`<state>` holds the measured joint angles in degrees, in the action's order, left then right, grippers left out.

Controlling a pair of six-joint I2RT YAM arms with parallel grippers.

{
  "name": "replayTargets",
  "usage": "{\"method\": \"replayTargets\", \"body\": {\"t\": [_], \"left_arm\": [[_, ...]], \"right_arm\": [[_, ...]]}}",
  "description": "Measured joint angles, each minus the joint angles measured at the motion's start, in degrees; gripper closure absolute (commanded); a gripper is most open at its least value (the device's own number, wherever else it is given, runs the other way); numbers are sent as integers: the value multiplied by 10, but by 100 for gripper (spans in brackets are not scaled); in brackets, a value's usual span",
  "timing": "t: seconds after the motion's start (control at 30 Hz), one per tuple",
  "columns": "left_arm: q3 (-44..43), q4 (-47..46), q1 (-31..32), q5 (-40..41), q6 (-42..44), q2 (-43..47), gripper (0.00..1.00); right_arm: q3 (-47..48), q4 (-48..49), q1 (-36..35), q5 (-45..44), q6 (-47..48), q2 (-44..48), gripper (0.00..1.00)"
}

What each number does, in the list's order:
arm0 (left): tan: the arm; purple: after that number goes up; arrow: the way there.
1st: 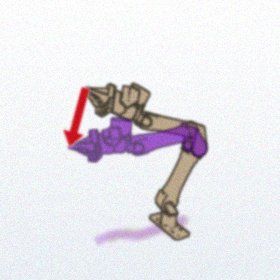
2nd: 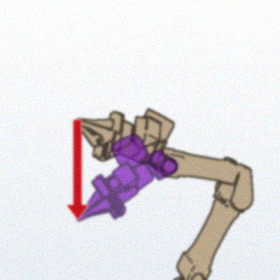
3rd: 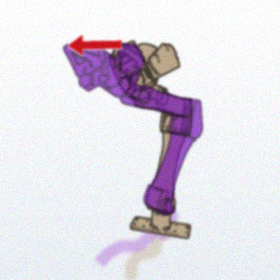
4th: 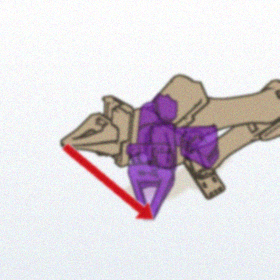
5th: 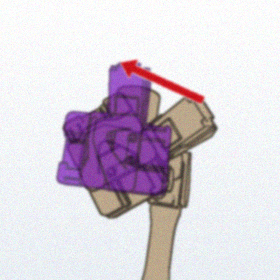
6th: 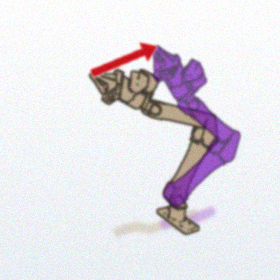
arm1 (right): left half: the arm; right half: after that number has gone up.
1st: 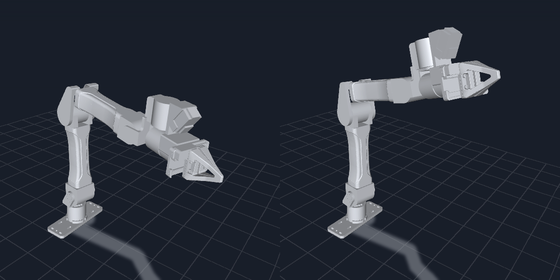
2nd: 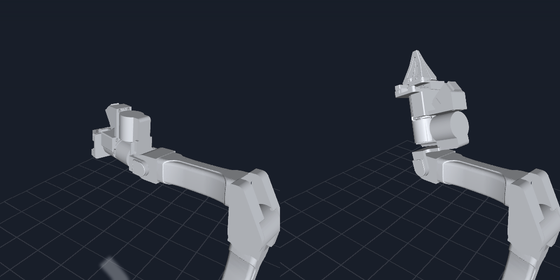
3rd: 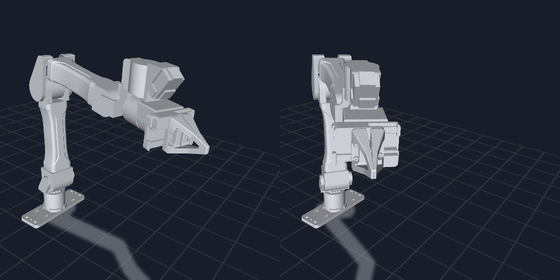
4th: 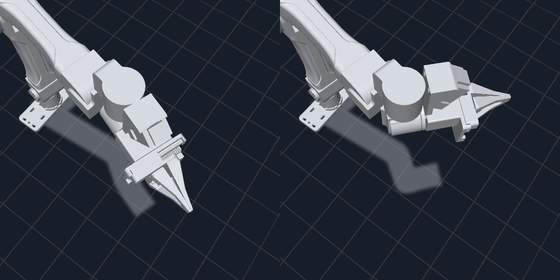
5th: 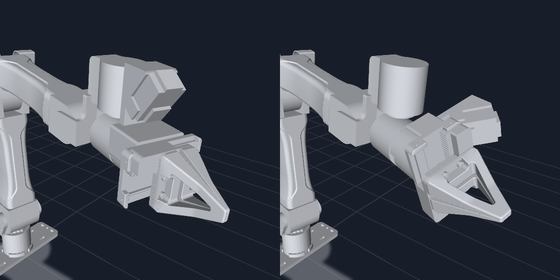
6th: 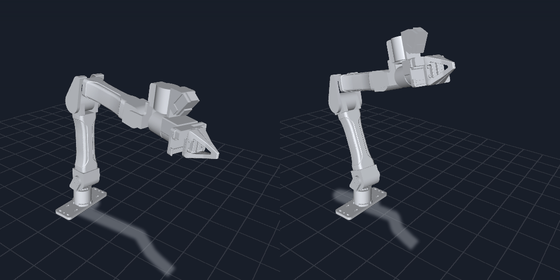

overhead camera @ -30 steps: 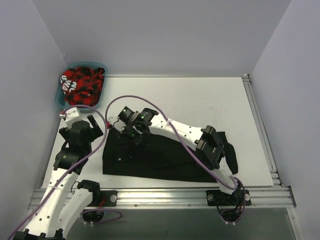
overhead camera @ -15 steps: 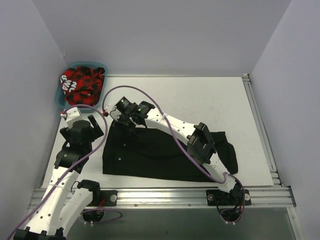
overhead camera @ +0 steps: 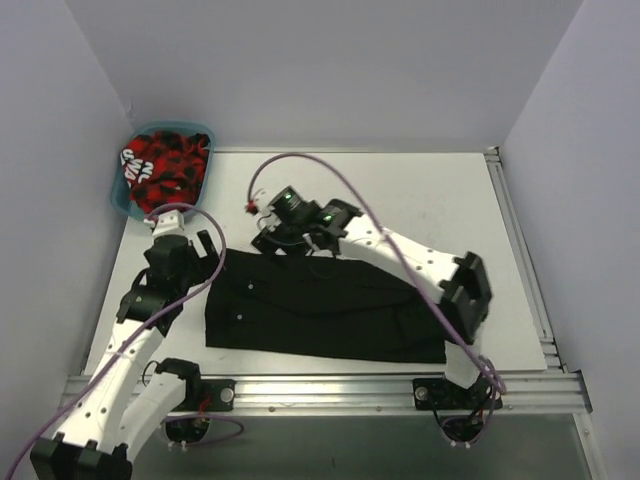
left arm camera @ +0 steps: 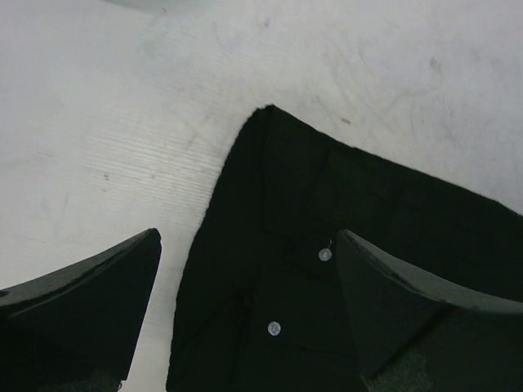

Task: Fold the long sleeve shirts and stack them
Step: Fold the shirt

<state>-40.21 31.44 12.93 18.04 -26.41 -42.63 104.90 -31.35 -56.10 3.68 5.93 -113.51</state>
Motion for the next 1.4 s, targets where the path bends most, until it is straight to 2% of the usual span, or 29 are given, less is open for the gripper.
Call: {"method": "replayTargets", "body": {"t": [0.2, 0.37, 0.43, 0.53, 0.7, 0.87, 1.03, 1.13, 1.23, 1.33, 1.4], "left_arm": [[0, -1, 20, -114, -25, -97, 8], [-22, -14, 121, -132, -63, -165, 16], [-31, -33, 145, -132, -82, -195, 21], [-25, -71, 149, -117, -123, -240, 23], [32, -128, 146, -79, -189, -285, 25], [71, -151, 131, -57, -235, -309, 27], [74, -156, 119, -45, -244, -296, 24], [71, -142, 122, -41, -237, -264, 19], [47, -120, 142, -38, -224, -233, 19], [12, -121, 200, -46, -219, -214, 23], [-5, -140, 263, -54, -223, -210, 27]], "right_arm": [[-229, 16, 97, -46, -153, 274, 26], [-429, 66, 189, -51, -287, 429, 33], [-512, 91, 221, -29, -338, 466, 35], [-628, 158, 271, 9, -408, 501, 37], [-742, 243, 357, 41, -470, 508, 39], [-807, 302, 460, 66, -487, 505, 39], [-816, 308, 510, 85, -474, 509, 39], [-801, 285, 515, 93, -462, 532, 39], [-773, 268, 512, 114, -460, 566, 40], [-759, 284, 485, 138, -473, 604, 43], [-759, 312, 445, 149, -489, 618, 44]]}}
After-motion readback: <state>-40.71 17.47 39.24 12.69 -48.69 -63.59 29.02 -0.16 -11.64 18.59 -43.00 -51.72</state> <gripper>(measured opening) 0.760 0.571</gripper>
